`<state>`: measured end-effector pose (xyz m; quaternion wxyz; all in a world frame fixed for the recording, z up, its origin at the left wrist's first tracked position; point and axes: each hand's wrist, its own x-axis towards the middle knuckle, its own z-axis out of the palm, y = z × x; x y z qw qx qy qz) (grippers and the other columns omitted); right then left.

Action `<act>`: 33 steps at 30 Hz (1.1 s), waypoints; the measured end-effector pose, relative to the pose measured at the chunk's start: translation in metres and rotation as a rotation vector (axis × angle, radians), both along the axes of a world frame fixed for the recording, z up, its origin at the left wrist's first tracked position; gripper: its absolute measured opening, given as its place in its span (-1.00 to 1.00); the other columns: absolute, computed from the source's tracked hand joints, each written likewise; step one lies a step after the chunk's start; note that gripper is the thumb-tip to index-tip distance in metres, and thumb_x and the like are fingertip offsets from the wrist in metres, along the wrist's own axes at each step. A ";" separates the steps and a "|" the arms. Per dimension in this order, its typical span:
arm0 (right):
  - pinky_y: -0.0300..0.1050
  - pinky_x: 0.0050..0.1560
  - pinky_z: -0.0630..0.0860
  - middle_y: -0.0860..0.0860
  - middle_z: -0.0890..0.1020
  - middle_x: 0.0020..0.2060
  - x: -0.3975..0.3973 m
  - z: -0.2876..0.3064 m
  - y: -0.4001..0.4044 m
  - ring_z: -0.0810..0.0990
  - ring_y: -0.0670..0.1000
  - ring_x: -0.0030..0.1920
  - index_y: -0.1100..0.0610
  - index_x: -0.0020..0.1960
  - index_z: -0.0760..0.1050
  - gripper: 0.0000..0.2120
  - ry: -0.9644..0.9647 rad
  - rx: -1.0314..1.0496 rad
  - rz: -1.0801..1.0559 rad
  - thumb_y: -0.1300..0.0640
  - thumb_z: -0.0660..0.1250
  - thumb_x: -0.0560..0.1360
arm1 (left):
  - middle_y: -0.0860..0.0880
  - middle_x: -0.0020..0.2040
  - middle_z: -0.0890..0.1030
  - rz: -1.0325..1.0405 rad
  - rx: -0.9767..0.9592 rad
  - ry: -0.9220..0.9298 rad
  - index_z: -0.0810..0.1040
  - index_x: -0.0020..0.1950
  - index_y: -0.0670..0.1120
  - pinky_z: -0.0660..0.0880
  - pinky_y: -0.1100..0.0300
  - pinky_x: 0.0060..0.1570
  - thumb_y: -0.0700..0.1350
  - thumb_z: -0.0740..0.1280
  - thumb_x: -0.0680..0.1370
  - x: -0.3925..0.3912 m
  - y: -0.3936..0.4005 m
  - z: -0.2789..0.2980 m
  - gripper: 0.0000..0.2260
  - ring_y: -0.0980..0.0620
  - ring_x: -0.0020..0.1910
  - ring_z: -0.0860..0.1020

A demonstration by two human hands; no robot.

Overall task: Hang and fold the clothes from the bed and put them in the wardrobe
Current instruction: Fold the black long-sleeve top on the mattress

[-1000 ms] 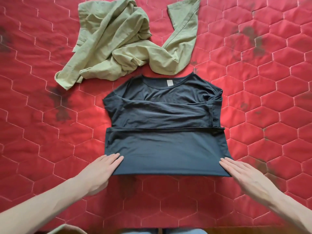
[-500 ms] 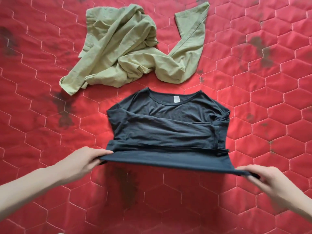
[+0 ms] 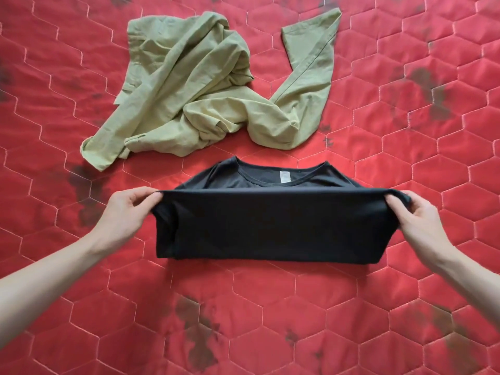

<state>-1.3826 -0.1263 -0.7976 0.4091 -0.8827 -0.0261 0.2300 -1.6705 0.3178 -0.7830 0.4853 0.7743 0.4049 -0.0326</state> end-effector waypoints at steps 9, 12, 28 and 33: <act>-0.02 -0.01 0.35 0.09 0.62 -0.11 0.035 -0.059 0.034 0.56 0.17 -0.04 0.16 0.08 0.52 -0.81 -0.133 -0.209 -0.026 0.05 0.22 0.71 | -0.03 -0.22 0.58 0.181 -0.001 0.000 0.58 -0.14 -0.03 0.45 0.21 -0.23 -0.14 0.26 0.70 0.061 0.028 -0.076 -0.77 0.05 -0.25 0.47; 0.10 0.01 0.43 0.14 0.65 -0.07 0.041 -0.071 0.041 0.58 0.24 0.00 0.15 0.06 0.50 -0.74 -0.139 -0.307 -0.016 -0.04 0.22 0.70 | 0.06 -0.30 0.57 0.239 0.030 0.039 0.61 -0.16 -0.01 0.39 0.09 -0.16 -0.05 0.33 0.67 0.075 0.033 -0.093 -0.79 0.04 -0.34 0.46; 0.24 0.57 0.20 0.07 0.21 0.65 -0.051 -0.116 0.041 0.16 0.17 0.65 0.05 0.65 0.23 -0.41 -0.577 -0.590 0.562 -0.13 0.09 0.68 | -0.12 0.66 0.23 -0.751 0.815 0.104 0.27 0.65 -0.10 0.15 -0.22 0.58 0.08 0.14 0.69 0.036 -0.072 -0.131 -0.45 -0.14 0.65 0.18; 0.23 0.60 0.09 0.04 0.13 0.68 -0.044 -0.130 0.029 0.09 0.15 0.67 0.00 0.69 0.11 -0.36 -0.576 -0.686 0.469 -0.19 0.06 0.67 | -0.09 0.71 0.10 -0.653 0.834 0.172 0.15 0.69 -0.06 0.09 -0.26 0.60 0.16 0.09 0.67 0.021 -0.039 -0.152 -0.37 -0.13 0.69 0.05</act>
